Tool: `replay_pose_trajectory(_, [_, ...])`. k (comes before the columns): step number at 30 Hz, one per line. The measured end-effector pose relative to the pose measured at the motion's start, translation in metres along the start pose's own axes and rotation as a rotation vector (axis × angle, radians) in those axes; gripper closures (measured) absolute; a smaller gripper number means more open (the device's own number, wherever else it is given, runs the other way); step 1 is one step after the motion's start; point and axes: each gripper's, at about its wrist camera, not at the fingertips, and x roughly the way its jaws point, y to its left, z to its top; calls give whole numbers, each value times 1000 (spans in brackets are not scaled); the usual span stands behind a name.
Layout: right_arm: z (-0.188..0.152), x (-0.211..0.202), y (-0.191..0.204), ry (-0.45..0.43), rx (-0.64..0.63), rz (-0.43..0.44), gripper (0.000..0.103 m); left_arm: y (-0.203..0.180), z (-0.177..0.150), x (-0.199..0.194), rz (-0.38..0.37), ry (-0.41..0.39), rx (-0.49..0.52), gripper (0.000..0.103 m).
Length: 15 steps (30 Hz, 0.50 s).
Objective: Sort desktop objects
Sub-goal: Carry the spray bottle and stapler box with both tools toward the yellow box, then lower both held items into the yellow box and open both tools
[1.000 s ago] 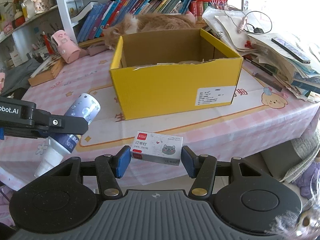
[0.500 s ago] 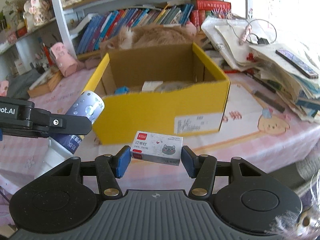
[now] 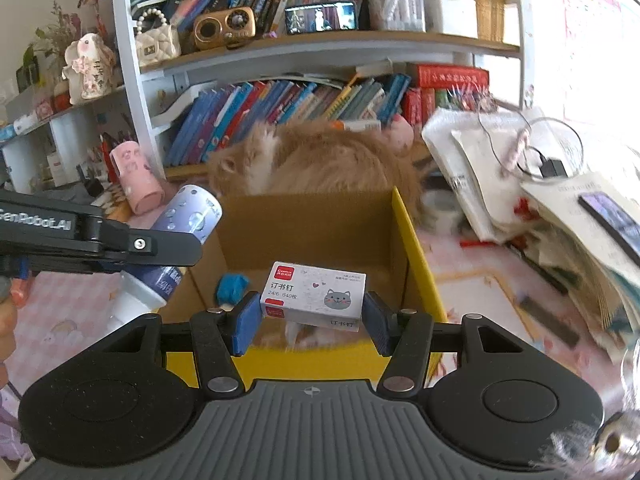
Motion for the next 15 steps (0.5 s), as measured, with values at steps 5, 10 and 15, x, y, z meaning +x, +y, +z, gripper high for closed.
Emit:
replay_pose_trajectory(5, [14,23,-6,-1,-39,11,51,2,8,24,97,7,60,71])
replay_pose_trajectory(10, [19,44,-8,16,-80,18,51,3,7,42,157,37,112,71])
replay_pose_trajectory(15, [18,63,-5,46,-120,29,51,4,-2,55,194,63,130,71])
